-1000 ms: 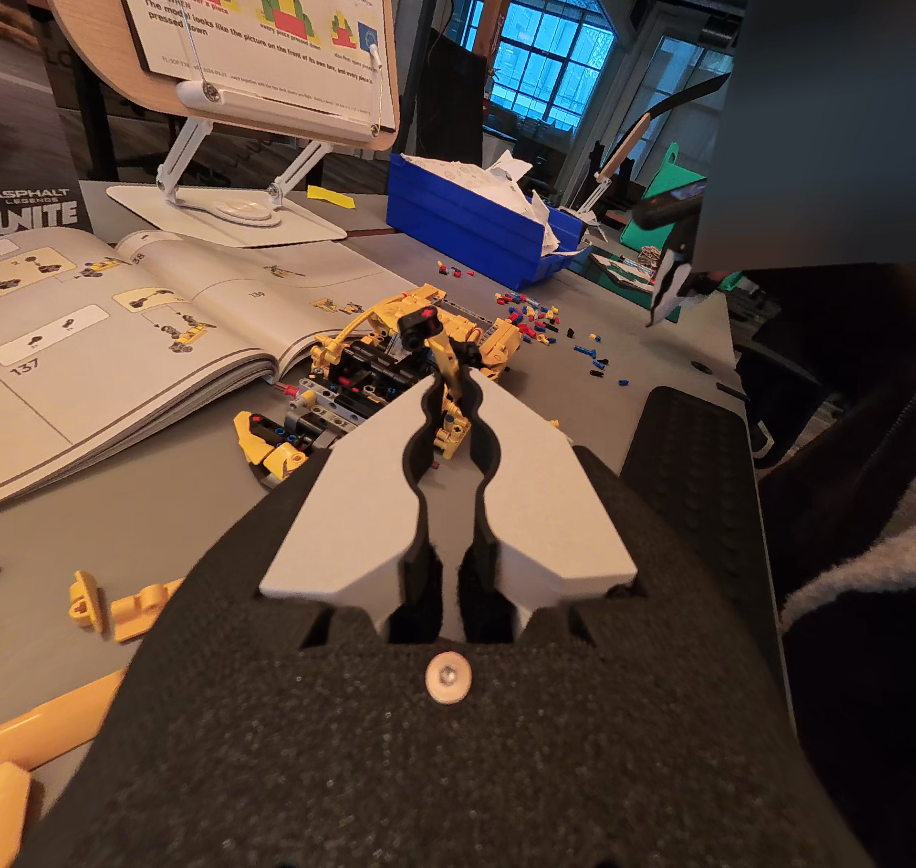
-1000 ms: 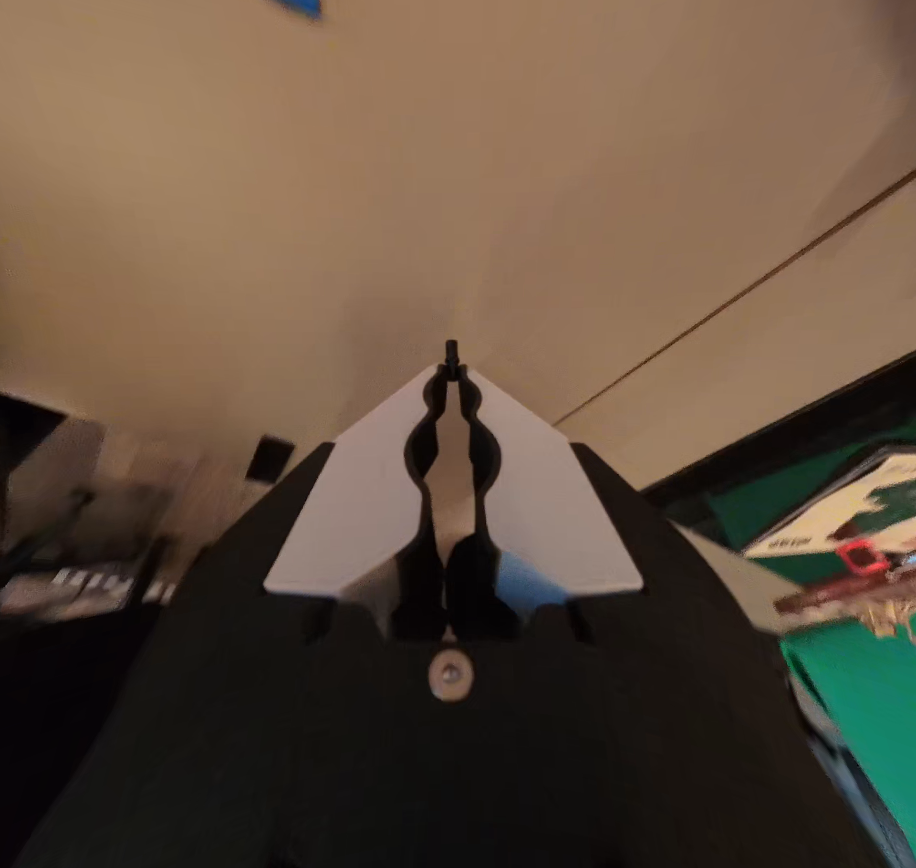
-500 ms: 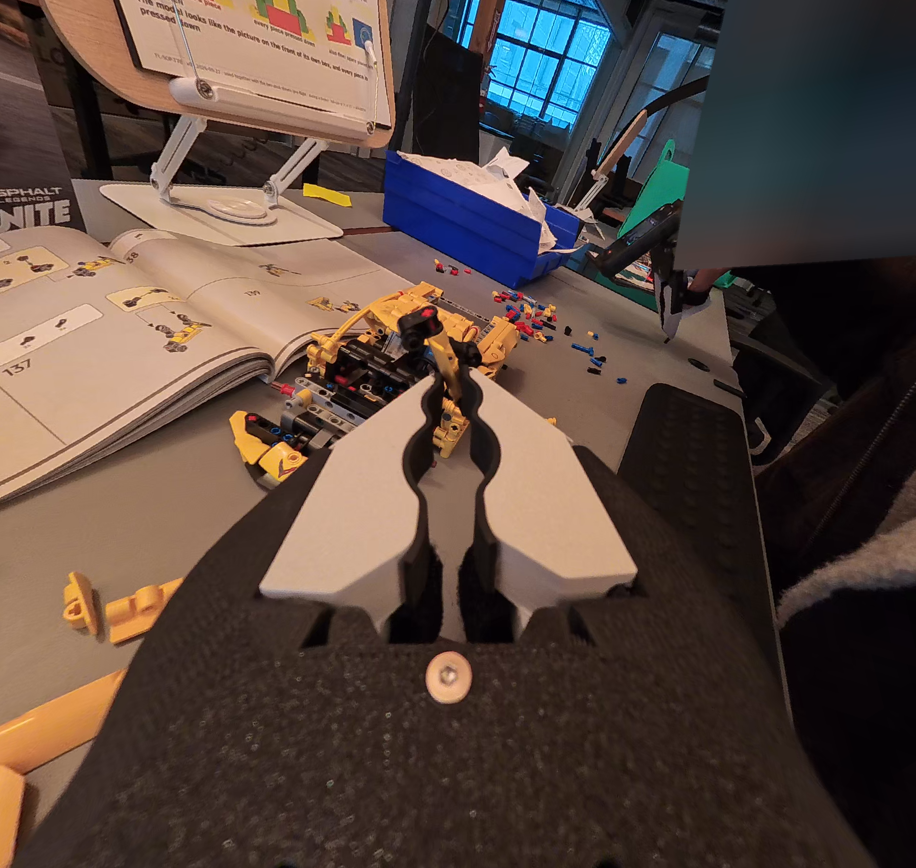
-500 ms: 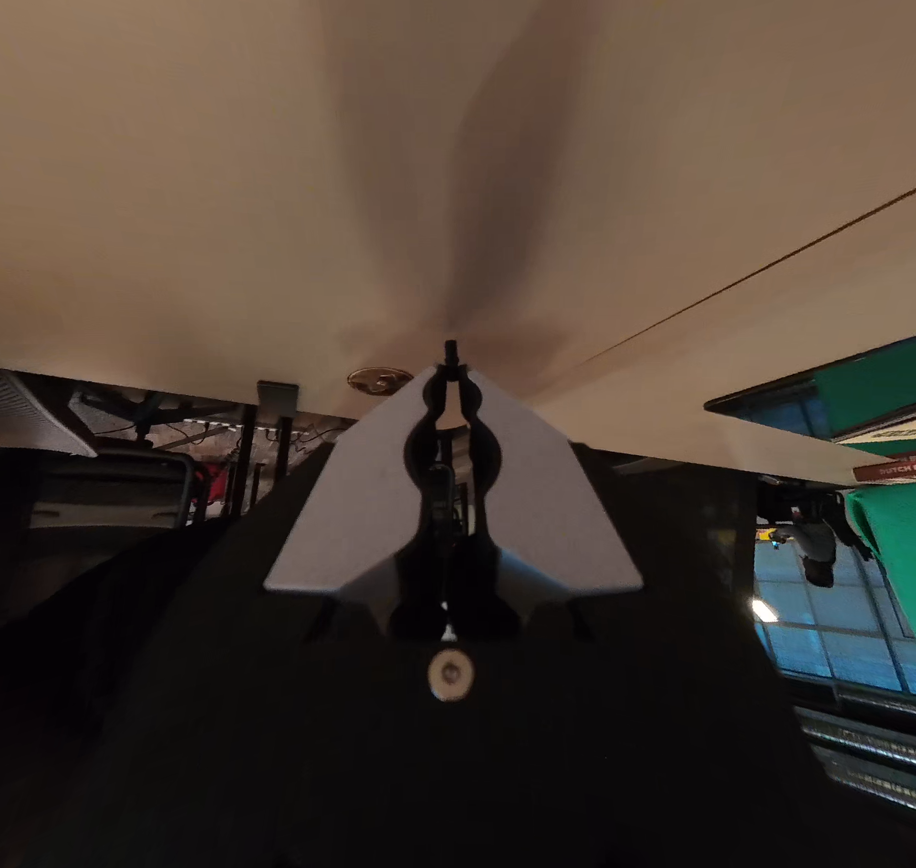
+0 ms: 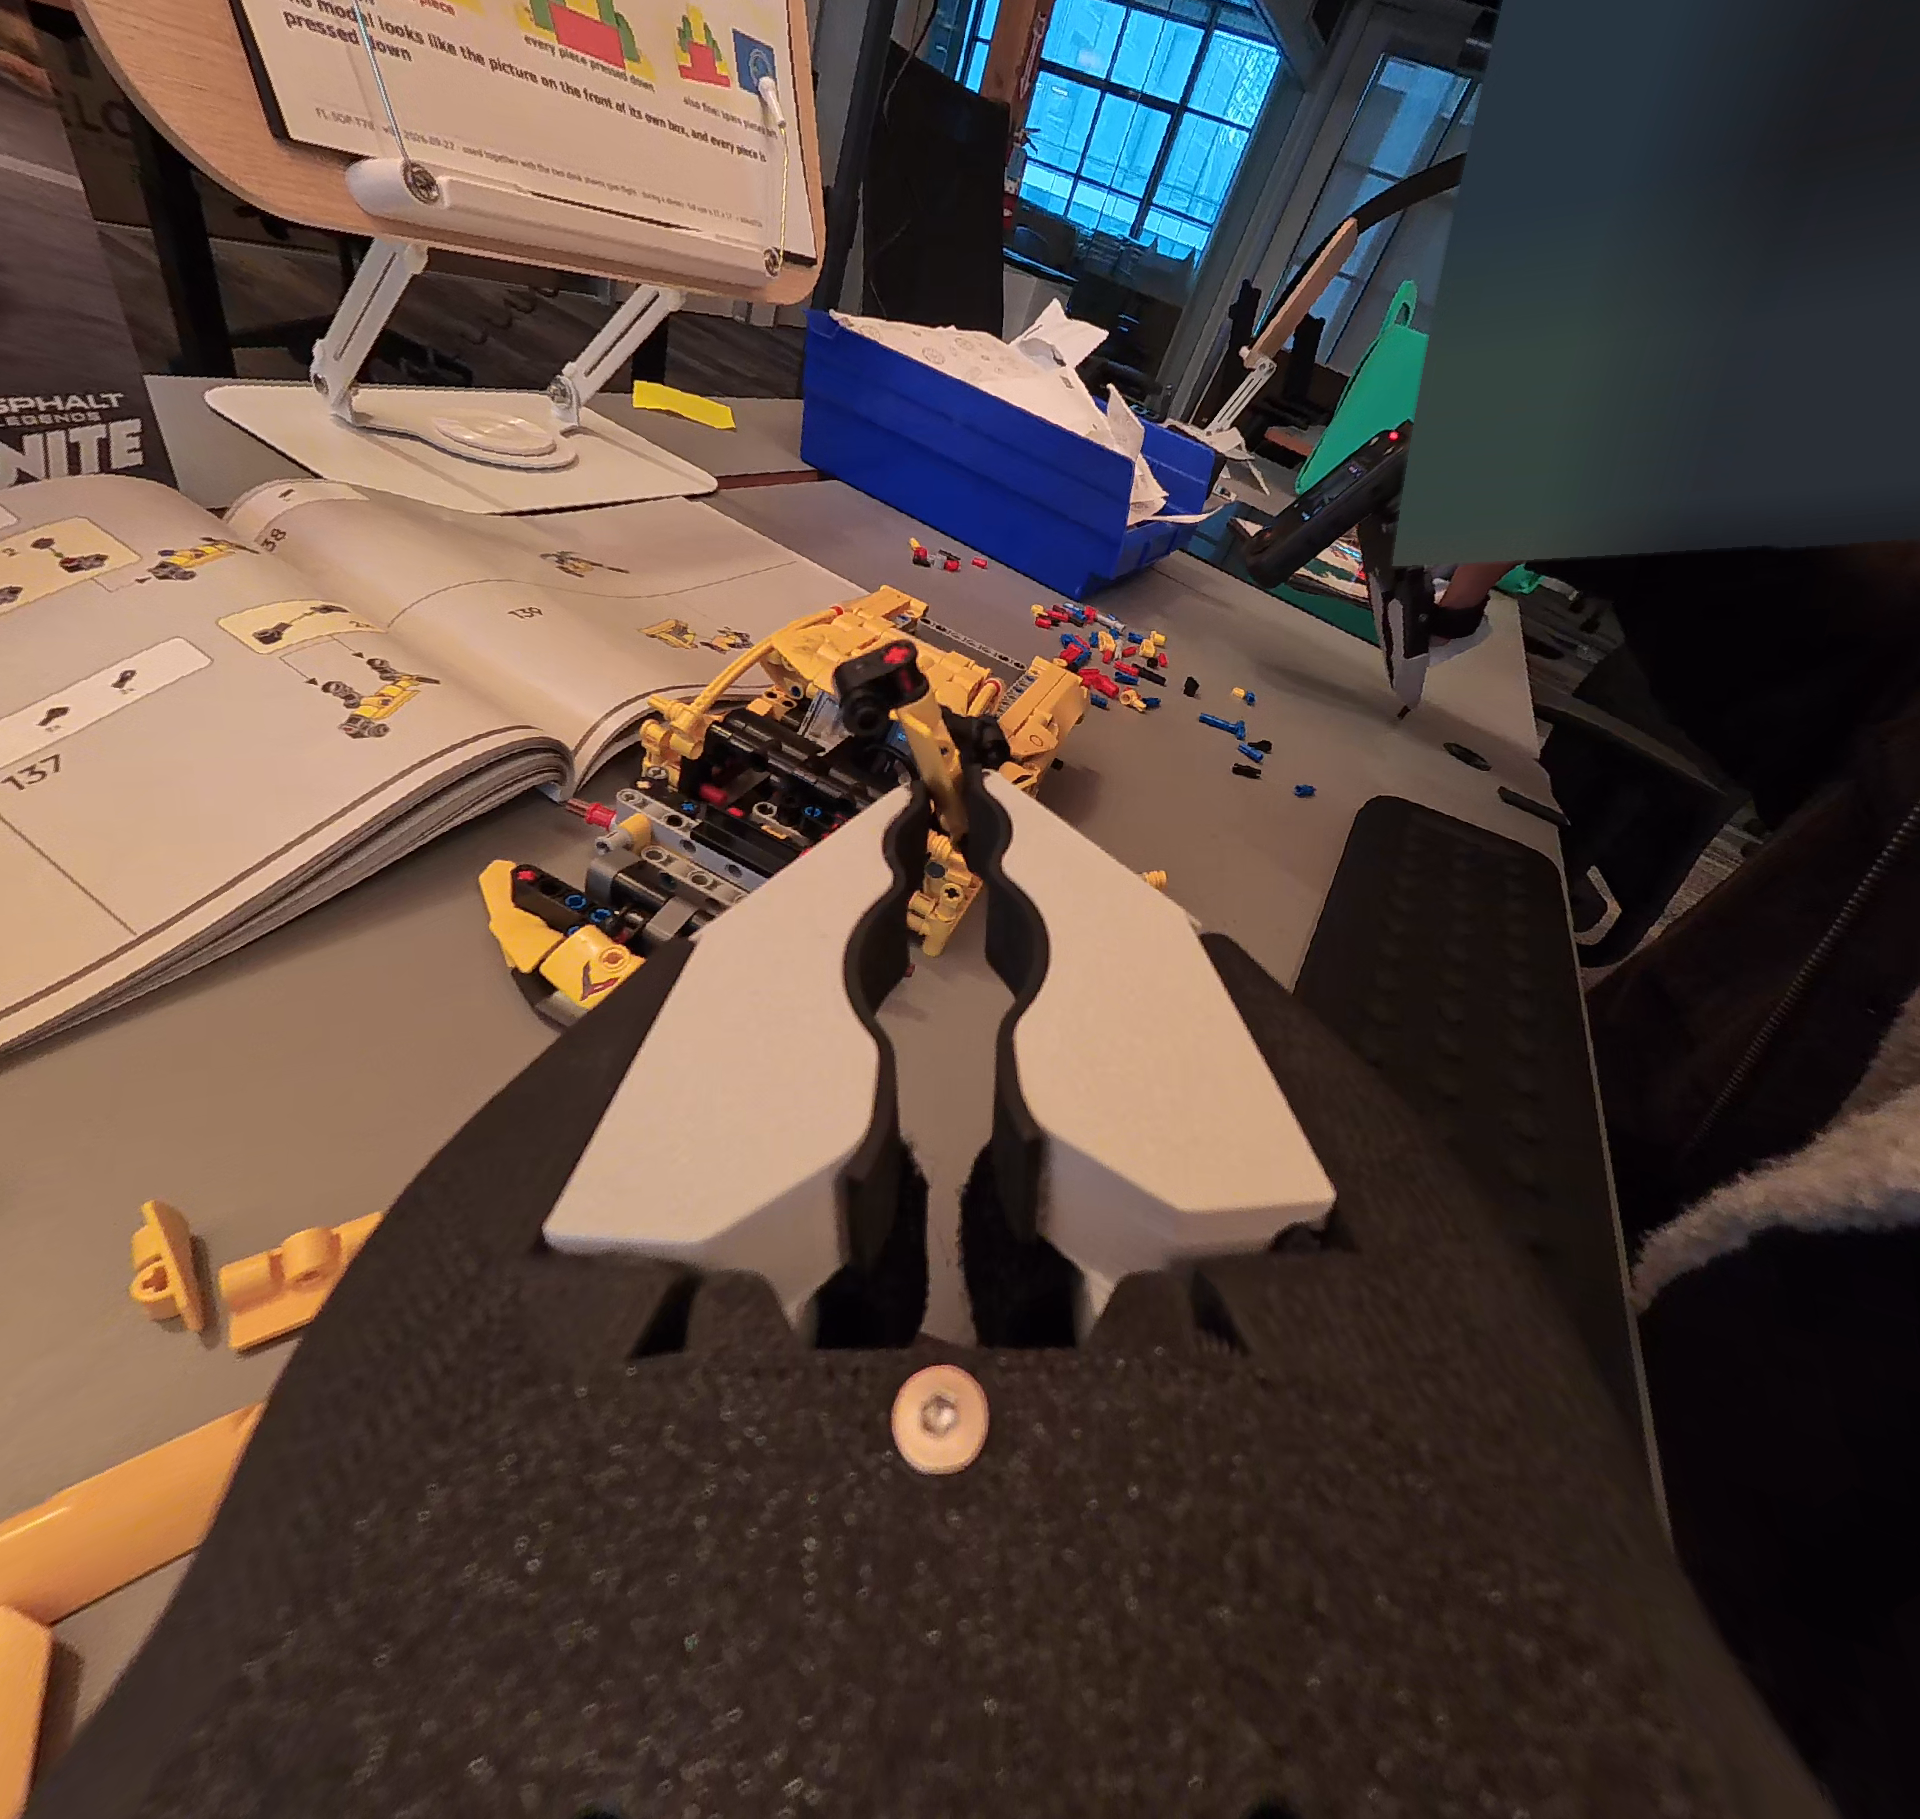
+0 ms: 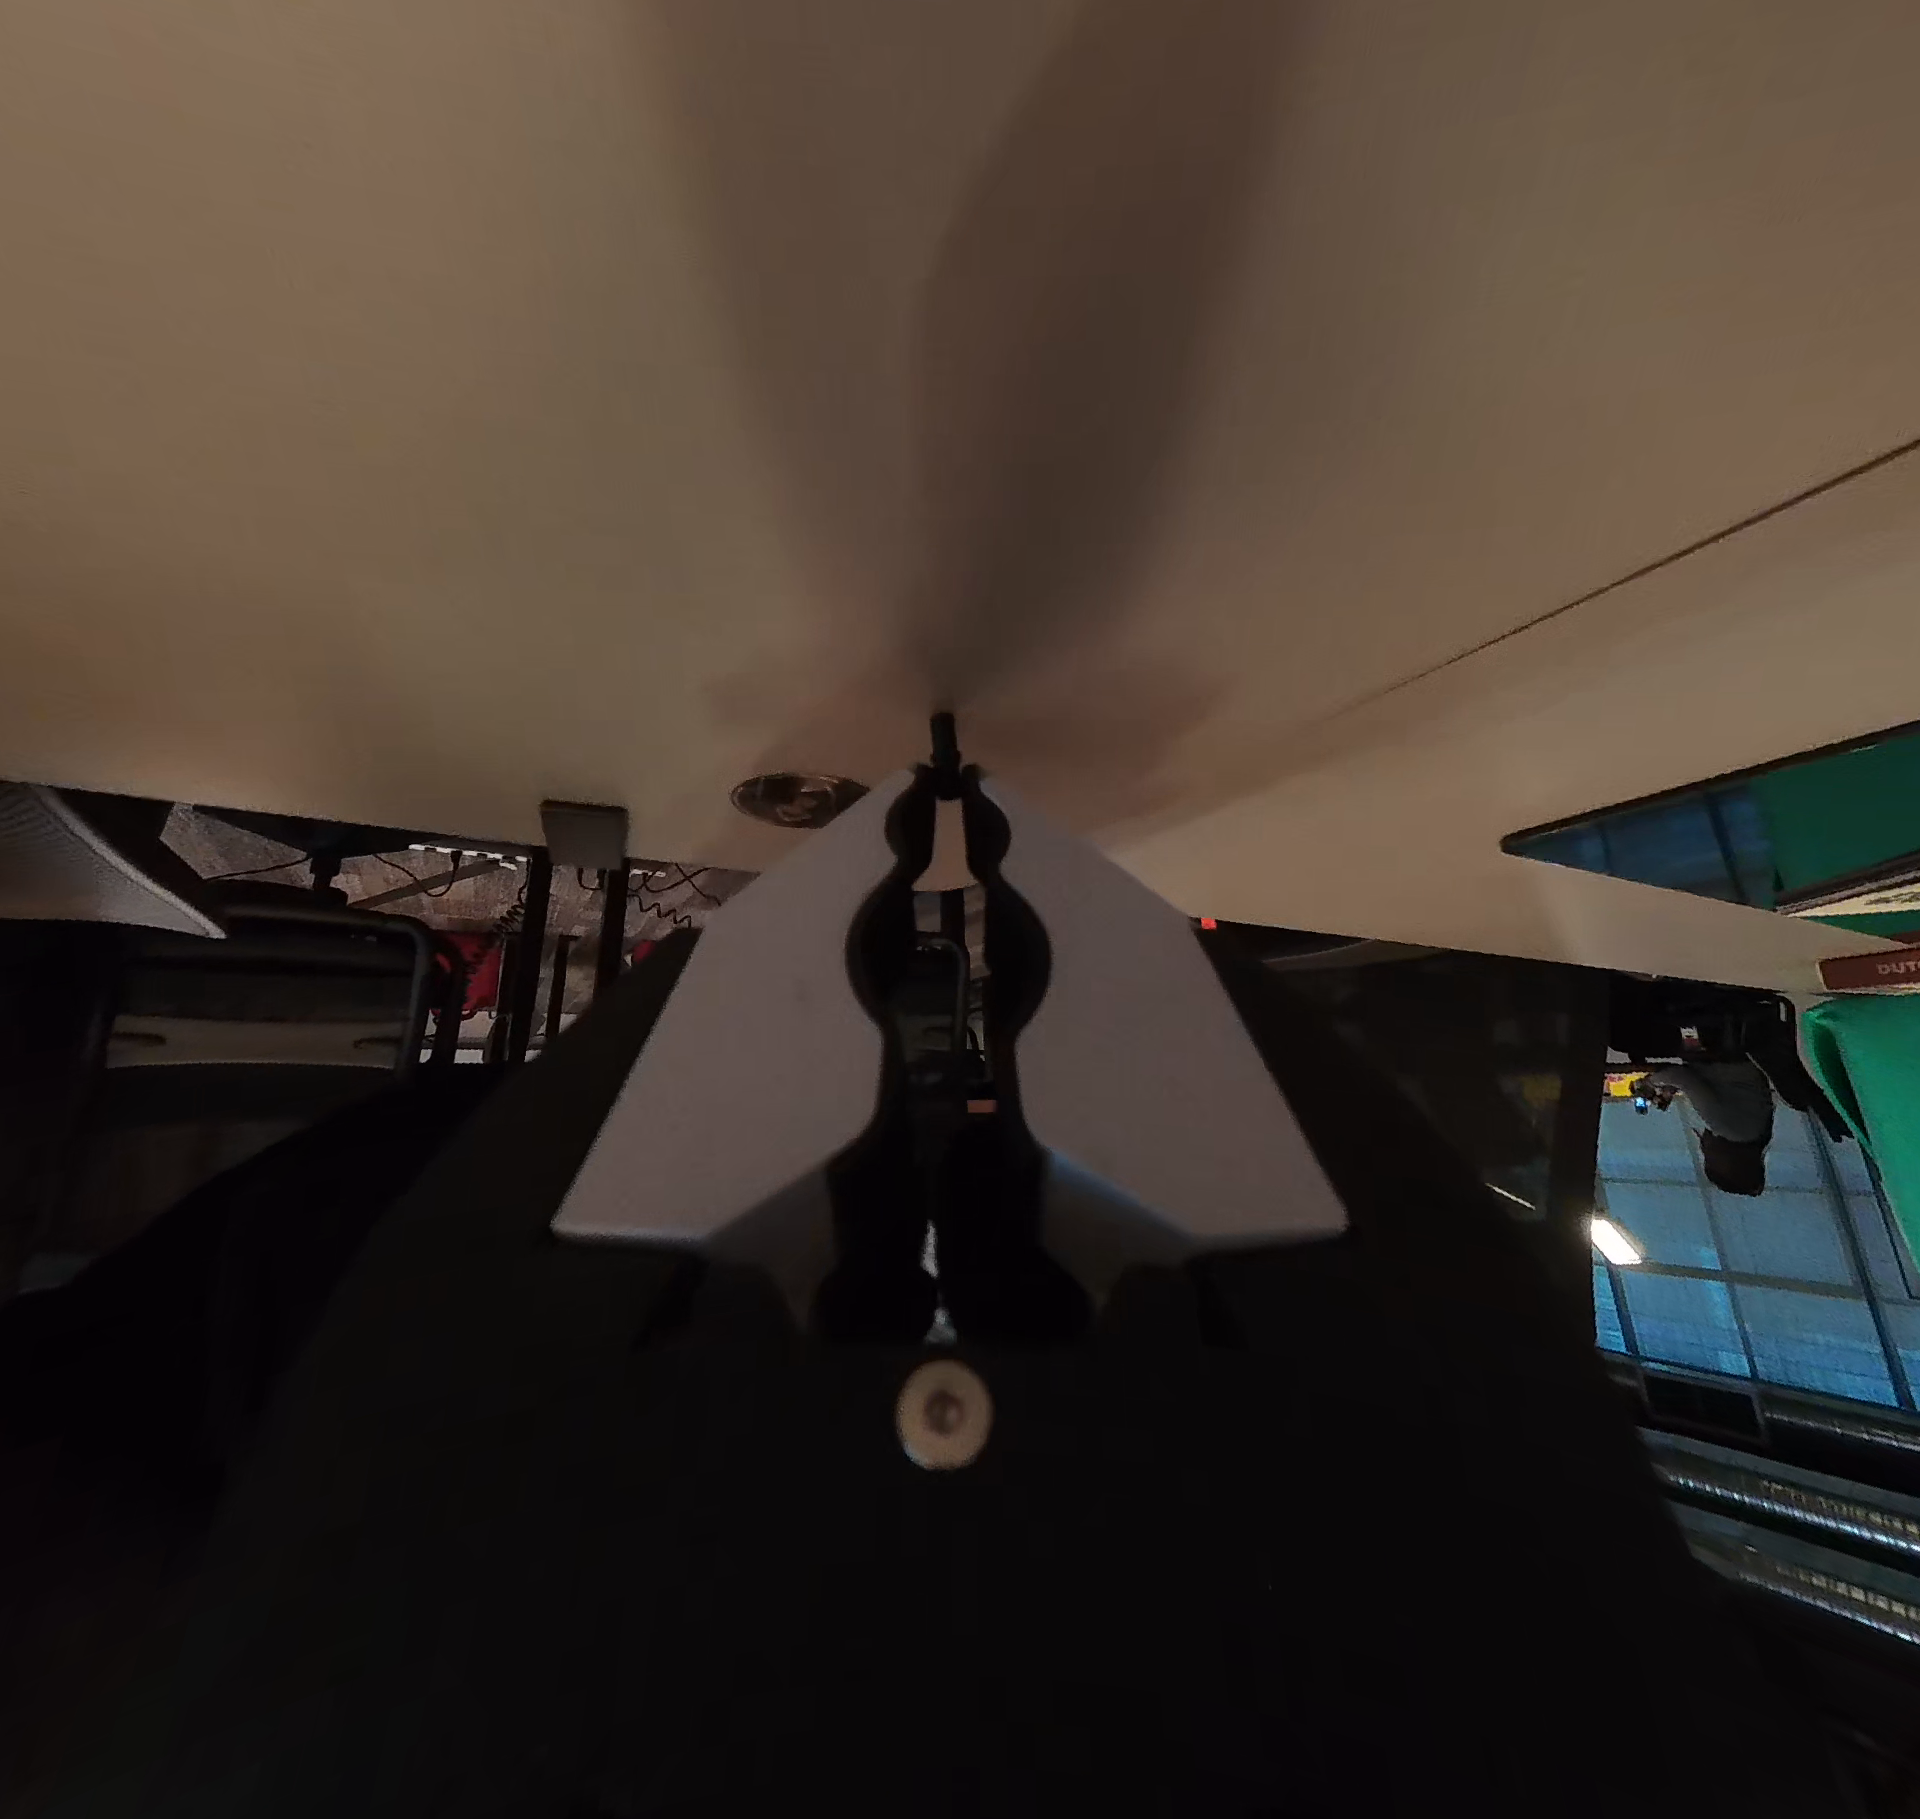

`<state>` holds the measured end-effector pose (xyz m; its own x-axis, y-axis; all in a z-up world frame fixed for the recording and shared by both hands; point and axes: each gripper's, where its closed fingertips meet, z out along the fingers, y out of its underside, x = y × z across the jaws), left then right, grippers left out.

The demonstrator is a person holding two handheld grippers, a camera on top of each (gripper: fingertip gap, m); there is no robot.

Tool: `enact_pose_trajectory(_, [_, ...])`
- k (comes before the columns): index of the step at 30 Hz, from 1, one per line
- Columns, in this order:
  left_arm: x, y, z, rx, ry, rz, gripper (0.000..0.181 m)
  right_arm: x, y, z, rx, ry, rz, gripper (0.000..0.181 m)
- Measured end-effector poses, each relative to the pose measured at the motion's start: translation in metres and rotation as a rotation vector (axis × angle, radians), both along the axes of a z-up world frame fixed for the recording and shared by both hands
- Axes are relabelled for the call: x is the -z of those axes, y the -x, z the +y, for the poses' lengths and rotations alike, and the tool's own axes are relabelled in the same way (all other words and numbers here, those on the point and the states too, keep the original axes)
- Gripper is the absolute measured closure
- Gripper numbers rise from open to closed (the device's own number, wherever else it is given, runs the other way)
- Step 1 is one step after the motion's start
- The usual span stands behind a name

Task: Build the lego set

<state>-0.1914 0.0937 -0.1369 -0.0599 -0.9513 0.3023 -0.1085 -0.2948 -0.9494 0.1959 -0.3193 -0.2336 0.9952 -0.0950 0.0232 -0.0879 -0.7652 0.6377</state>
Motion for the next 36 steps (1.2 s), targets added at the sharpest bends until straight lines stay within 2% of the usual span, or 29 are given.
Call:
enact_pose_trajectory(14, [0.000, 0.000, -0.001, 0.004, 0.001, -0.001, 0.175, 0.000, -0.001, 0.003, -0.023, -0.020, -0.002, 0.167])
enact_pose_trajectory(18, [-0.001, 0.000, 0.000, 0.000, 0.002, -0.006, 0.175, -0.006, -0.005, 0.002, -0.040, -0.133, -0.028, 0.165])
enact_pose_trajectory(24, [-0.003, 0.001, 0.002, -0.001, 0.018, -0.021, 0.175, -0.021, -0.019, 0.006, -0.049, -0.565, -0.131, 0.161])
enact_pose_trajectory(29, [-0.005, 0.001, 0.000, 0.008, 0.016, -0.031, 0.175, -0.039, -0.021, 0.031, -0.130, -1.096, -0.195, 0.156])
enact_pose_trajectory(32, [-0.004, 0.000, -0.001, 0.008, 0.010, -0.027, 0.175, -0.053, -0.024, 0.030, -0.060, -1.387, -0.230, 0.155])
enact_pose_trajectory(34, [-0.004, 0.000, -0.001, 0.008, 0.007, -0.024, 0.175, -0.064, -0.020, 0.031, 0.022, -1.567, -0.182, 0.148])
enact_pose_trajectory(36, [-0.003, -0.001, -0.001, 0.007, 0.004, -0.020, 0.175, -0.070, -0.021, 0.026, 0.108, -1.670, -0.151, 0.145])
